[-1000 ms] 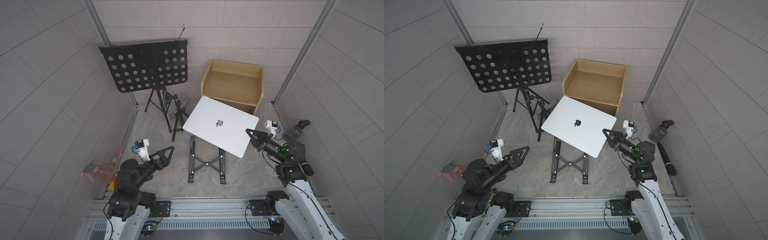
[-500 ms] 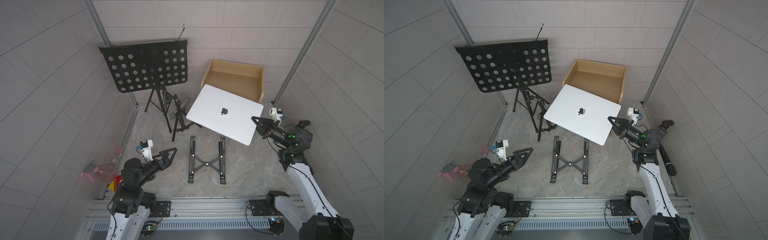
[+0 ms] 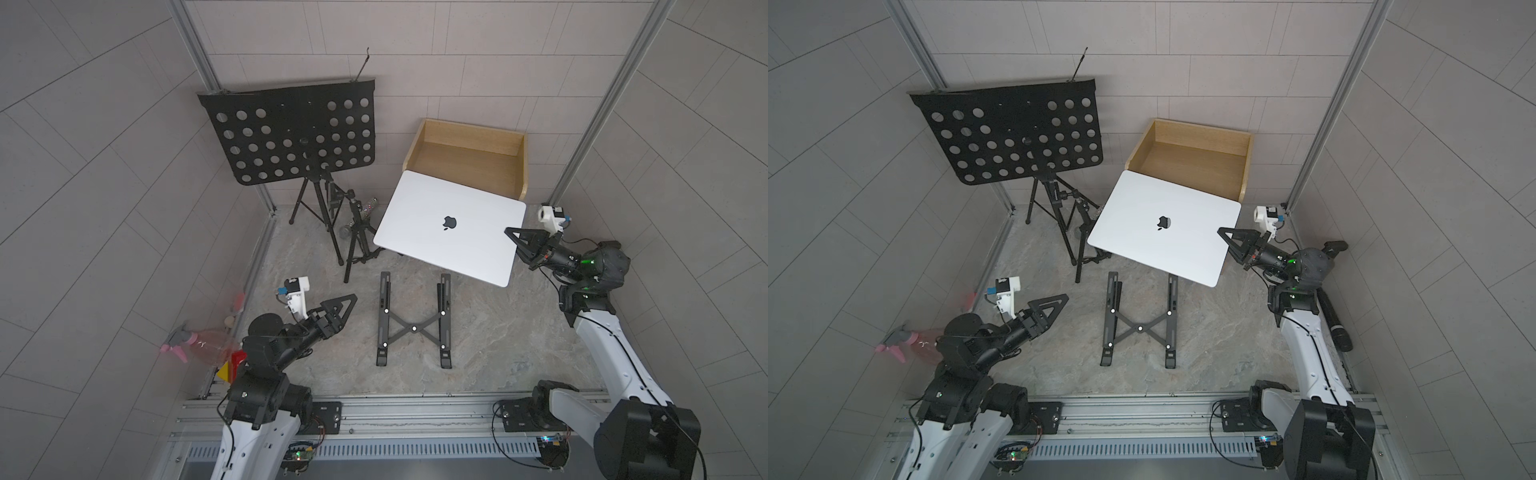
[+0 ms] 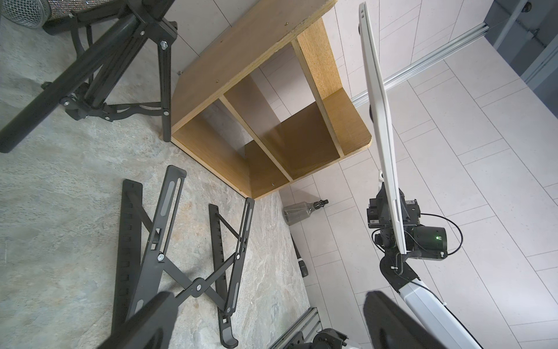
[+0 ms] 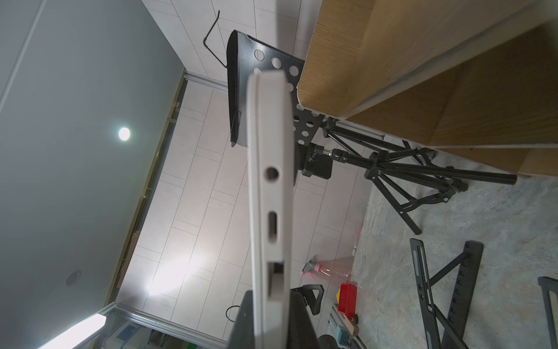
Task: Close the laptop lid and set it aside
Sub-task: Place the laptop on the shelf.
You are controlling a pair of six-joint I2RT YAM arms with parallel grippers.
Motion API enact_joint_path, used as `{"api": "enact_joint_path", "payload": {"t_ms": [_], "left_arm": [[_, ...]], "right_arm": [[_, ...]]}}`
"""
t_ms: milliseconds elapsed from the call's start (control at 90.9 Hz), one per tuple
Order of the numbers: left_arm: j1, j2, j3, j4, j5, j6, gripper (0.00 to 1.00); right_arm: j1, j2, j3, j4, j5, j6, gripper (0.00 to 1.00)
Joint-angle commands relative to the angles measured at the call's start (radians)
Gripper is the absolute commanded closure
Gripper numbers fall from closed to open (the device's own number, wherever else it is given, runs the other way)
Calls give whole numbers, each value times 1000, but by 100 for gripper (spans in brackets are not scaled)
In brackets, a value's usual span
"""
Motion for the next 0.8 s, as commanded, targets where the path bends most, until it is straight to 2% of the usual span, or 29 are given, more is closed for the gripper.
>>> {"api": "enact_joint_path", "payload": {"t_ms": [0,121,286,451,594,793], "left_arm": [[-1,-3,-18,26,17,1,0],[-2,-7,-22,31,16,-5,0],[-2,-8,-27,41,20,-13,0],[-2,-15,-32,45,22,-21,0],[-2,-17,-34,46,22,-25,0],[-1,-21,-36,44,22,-28,0]], "right_arm": [[-12,-103,42,67,146,-23,100],[-10,-227,18,-131,252,-138,100],[-3,-382,-51,-278,426,-166,100],[49,-468,-75,-385,568,-204,100],[176,-517,-86,-459,766,-295,100],[441,-495,-74,-471,1049,-459,100]]}}
